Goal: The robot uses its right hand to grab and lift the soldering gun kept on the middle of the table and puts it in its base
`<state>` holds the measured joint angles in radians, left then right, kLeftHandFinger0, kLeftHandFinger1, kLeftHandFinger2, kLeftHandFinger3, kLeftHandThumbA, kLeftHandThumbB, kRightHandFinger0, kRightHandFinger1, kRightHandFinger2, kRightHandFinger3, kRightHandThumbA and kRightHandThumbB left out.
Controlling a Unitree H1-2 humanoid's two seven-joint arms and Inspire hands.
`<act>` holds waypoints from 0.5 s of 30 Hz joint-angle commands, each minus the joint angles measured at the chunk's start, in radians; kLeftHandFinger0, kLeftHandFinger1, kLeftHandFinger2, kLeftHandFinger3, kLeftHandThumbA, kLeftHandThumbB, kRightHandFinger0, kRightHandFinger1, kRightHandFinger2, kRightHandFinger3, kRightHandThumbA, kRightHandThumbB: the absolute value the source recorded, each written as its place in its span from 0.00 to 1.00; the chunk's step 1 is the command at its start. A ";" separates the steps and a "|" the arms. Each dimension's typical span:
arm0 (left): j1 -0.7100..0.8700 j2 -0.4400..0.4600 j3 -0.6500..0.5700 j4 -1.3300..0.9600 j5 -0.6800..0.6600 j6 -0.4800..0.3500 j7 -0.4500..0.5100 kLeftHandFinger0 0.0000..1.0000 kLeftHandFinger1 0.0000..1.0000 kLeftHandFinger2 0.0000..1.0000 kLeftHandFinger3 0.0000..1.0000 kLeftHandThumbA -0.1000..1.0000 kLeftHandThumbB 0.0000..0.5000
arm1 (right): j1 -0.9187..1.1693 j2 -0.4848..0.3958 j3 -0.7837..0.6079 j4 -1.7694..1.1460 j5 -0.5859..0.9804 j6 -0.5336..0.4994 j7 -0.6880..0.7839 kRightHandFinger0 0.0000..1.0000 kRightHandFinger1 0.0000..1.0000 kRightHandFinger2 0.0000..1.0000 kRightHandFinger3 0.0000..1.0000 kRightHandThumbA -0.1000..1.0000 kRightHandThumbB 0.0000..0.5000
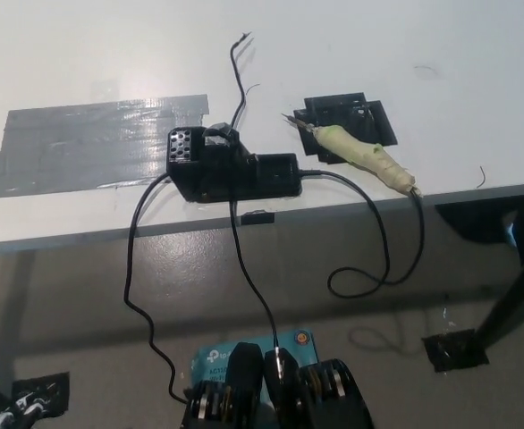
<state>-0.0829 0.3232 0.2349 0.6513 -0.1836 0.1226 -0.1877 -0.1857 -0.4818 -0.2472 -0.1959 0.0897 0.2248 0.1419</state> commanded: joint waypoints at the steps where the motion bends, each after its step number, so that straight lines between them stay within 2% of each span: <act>1: -0.003 0.036 -0.007 -0.008 -0.001 -0.022 -0.027 0.00 0.22 0.51 0.81 0.54 1.00 | -0.160 -0.060 0.049 -0.104 -0.097 0.148 -0.013 1.00 1.00 1.00 1.00 0.50 0.56; 2: -0.001 0.037 -0.014 -0.015 0.006 -0.022 -0.025 0.00 0.21 0.51 0.80 0.54 1.00 | -0.270 -0.059 0.090 -0.103 -0.125 0.176 -0.011 1.00 1.00 1.00 1.00 0.40 0.54; 5: -0.002 0.041 -0.027 -0.014 0.017 -0.016 -0.022 0.00 0.24 0.55 0.84 0.52 1.00 | -0.407 -0.067 0.178 -0.056 -0.221 0.215 -0.009 1.00 1.00 1.00 1.00 0.41 0.50; 7: -0.001 0.044 -0.033 -0.014 0.023 -0.027 -0.020 0.00 0.23 0.54 0.83 0.53 1.00 | -0.448 -0.065 0.204 -0.023 -0.236 0.216 -0.012 1.00 1.00 1.00 1.00 0.40 0.50; 8: -0.004 0.046 -0.035 -0.002 0.022 -0.040 -0.025 0.00 0.20 0.48 0.76 0.52 1.00 | -0.510 -0.063 0.254 0.046 -0.271 0.198 0.001 1.00 1.00 1.00 1.00 0.44 0.49; 10: 0.001 0.045 -0.040 -0.003 0.026 -0.031 -0.019 0.00 0.20 0.46 0.74 0.50 1.00 | -0.566 -0.046 0.294 0.124 -0.295 0.201 -0.010 1.00 1.00 1.00 1.00 0.39 0.51; 12: 0.007 0.046 -0.051 -0.001 0.032 -0.047 -0.022 0.00 0.19 0.45 0.72 0.51 1.00 | -0.590 -0.045 0.318 0.166 -0.304 0.194 -0.012 1.00 1.00 1.00 1.00 0.38 0.51; 13: 0.010 0.049 -0.061 -0.007 0.042 -0.039 -0.019 0.00 0.18 0.42 0.73 0.52 1.00 | -0.636 -0.052 0.373 0.235 -0.343 0.170 0.004 1.00 1.00 1.00 1.00 0.37 0.50; 15: 0.014 0.050 -0.069 -0.020 0.042 -0.033 -0.017 0.00 0.17 0.41 0.71 0.52 1.00 | -0.672 -0.047 0.410 0.302 -0.366 0.165 0.003 1.00 1.00 1.00 1.00 0.34 0.53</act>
<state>-0.0773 0.3414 0.1805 0.6557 -0.1629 0.1160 -0.1881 -0.7675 -0.5057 0.1054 0.0183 -0.1535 0.3828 0.1432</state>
